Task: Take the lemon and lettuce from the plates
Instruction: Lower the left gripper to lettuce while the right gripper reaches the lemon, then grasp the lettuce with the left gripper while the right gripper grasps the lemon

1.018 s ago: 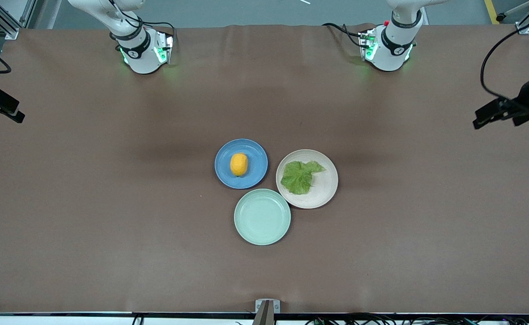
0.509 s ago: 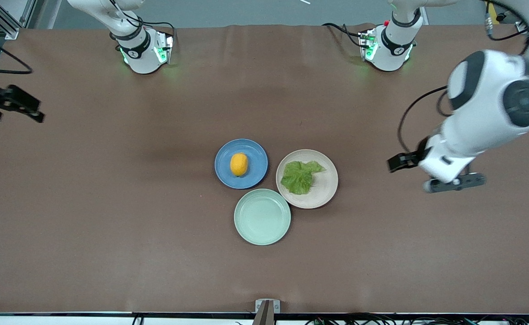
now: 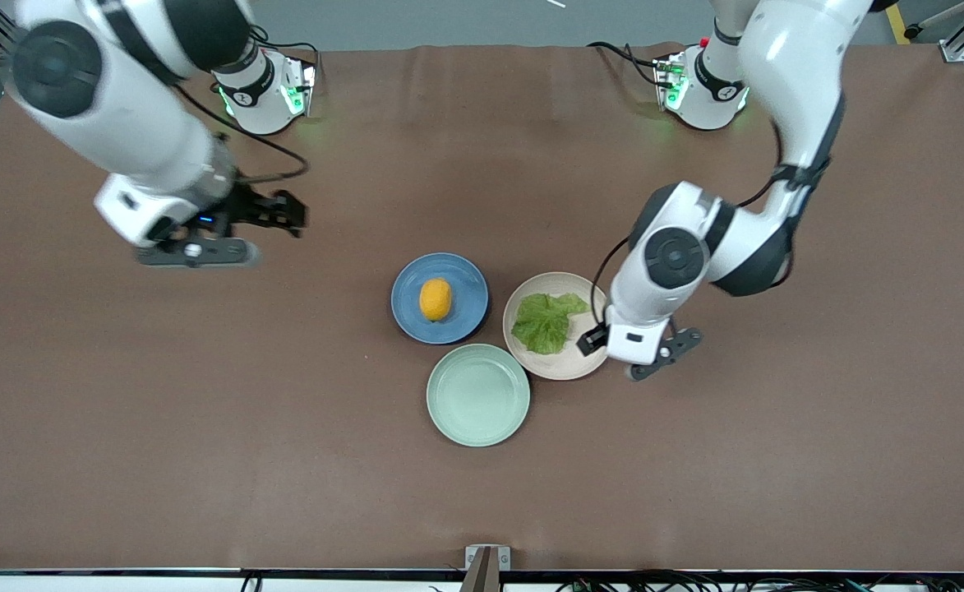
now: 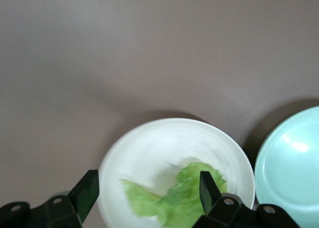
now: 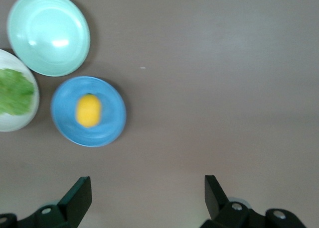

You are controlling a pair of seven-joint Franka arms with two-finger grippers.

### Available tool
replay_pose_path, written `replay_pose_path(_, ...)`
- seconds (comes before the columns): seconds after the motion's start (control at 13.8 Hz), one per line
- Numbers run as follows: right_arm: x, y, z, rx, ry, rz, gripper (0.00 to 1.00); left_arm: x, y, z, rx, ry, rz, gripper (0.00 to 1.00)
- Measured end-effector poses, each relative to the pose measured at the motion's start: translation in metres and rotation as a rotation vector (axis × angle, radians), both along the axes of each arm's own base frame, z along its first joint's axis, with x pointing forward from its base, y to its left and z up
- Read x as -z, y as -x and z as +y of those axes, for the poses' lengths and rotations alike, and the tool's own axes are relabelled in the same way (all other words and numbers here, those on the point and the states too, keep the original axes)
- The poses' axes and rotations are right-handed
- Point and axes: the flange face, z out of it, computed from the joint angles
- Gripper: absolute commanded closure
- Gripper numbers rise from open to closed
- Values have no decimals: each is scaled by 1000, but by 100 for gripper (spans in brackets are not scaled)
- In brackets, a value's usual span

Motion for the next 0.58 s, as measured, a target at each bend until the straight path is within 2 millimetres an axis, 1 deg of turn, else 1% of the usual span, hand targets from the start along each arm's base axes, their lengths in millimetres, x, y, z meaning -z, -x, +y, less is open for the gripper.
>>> replay_pose_path(0.15,45,3,42,30,-33,-42,0,41,9,-16,-111,-6,36,20)
replay_pose_path(0.22,73,8,64,48,-47,-70,0,58,16,-25,-159,-14,54,23)
replay_pose_path(0.29,104,15,85,61,-58,-93,0,69,23,-35,-199,-19,64,25)
replay_pose_path(0.36,135,25,105,68,-67,-109,0,77,28,-43,-237,-23,70,28)
replay_pose_path(0.44,165,33,121,67,-71,-119,0,82,34,-51,-263,-26,75,34)
replay_pose_path(0.51,192,37,131,67,-72,-124,0,85,40,-58,-280,-31,79,40)
replay_pose_path(0.58,216,37,137,65,-71,-125,0,87,44,-64,-292,-34,81,48)
